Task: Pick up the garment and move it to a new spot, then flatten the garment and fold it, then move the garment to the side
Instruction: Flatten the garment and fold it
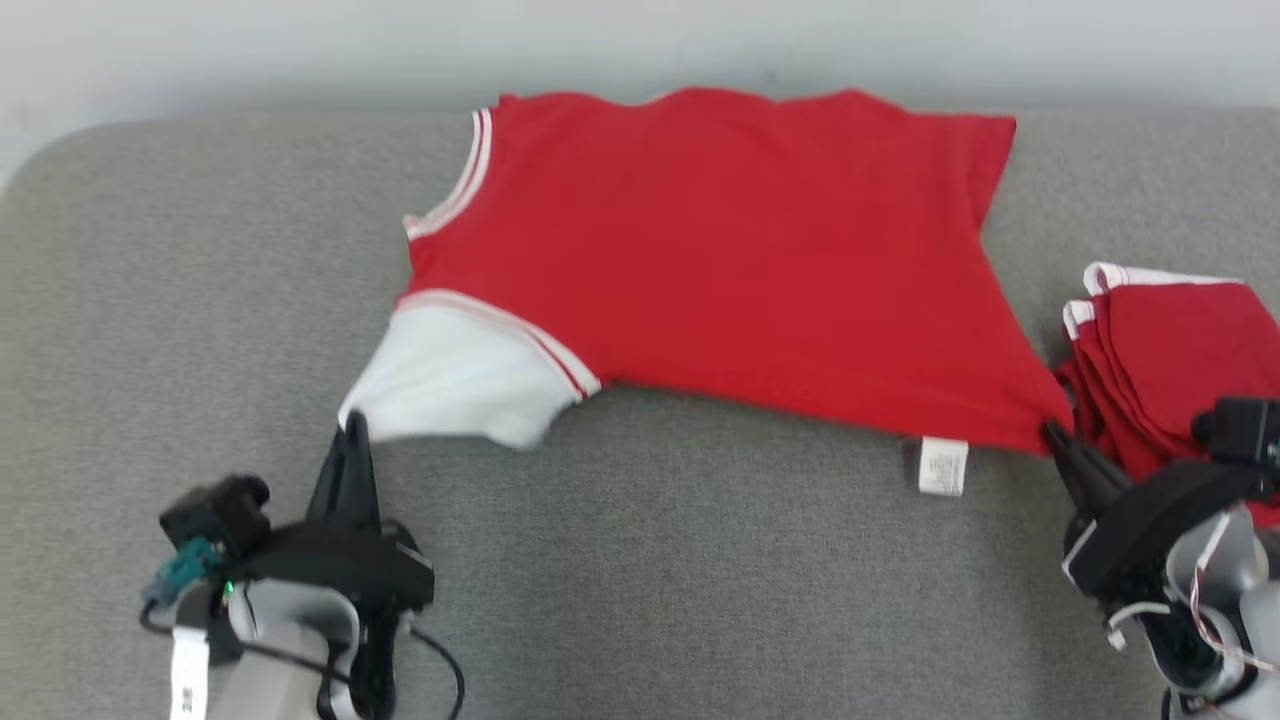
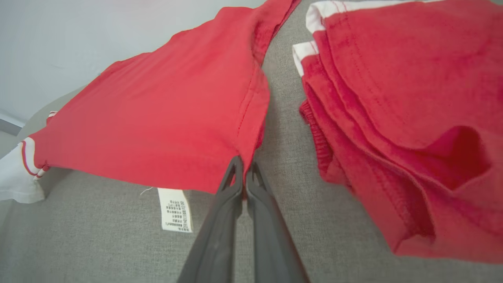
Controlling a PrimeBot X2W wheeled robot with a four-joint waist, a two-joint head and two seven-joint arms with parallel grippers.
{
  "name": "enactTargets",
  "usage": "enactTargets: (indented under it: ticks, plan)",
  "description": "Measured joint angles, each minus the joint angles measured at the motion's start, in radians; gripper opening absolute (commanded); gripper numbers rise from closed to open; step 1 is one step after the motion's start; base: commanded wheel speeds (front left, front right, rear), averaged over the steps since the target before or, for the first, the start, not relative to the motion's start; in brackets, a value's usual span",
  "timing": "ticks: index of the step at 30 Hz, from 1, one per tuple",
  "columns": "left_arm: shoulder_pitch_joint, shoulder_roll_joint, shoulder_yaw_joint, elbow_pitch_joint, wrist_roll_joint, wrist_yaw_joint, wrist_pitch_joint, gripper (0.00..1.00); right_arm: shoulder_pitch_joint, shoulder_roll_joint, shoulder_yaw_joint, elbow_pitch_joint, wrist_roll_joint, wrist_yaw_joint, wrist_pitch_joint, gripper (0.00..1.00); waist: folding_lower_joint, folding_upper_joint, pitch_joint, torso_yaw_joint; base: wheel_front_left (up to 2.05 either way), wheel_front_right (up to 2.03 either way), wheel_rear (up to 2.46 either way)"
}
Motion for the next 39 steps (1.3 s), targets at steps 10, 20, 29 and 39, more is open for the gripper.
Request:
enactTargets:
  ticks: [10, 20, 29, 39]
  plan:
    - [0.221, -0.016, -0.007, -0.012, 0.0, 0.003, -0.007, 0.0, 0.232, -0.007, -0.012, -0.009, -0.02, -0.002, -0.03, 0.0, -0.0001, -0.0001, -0.132, 0.072, 0.0, 0.0, 0.0]
    - [0.389, -0.016, -0.002, -0.072, -0.001, 0.011, -0.008, 0.0, 0.374, -0.01, 0.006, -0.092, -0.078, -0.036, -0.028, 0.0, -0.0002, -0.0001, -0.217, 0.145, 0.0, 0.0, 0.0]
    - [0.466, -0.019, -0.02, -0.115, -0.004, 0.01, -0.008, 0.0, 0.481, -0.033, -0.022, -0.18, -0.125, -0.093, -0.022, 0.0, 0.0, -0.0001, -0.22, 0.178, 0.0, 0.0, 0.0]
    - [0.48, -0.019, -0.058, -0.123, -0.011, 0.0, -0.006, 0.42, 0.509, -0.016, 0.014, -0.2, -0.129, -0.108, 0.008, 0.05, 0.0002, 0.0001, -0.2, 0.172, 0.0, 0.0, 0.0]
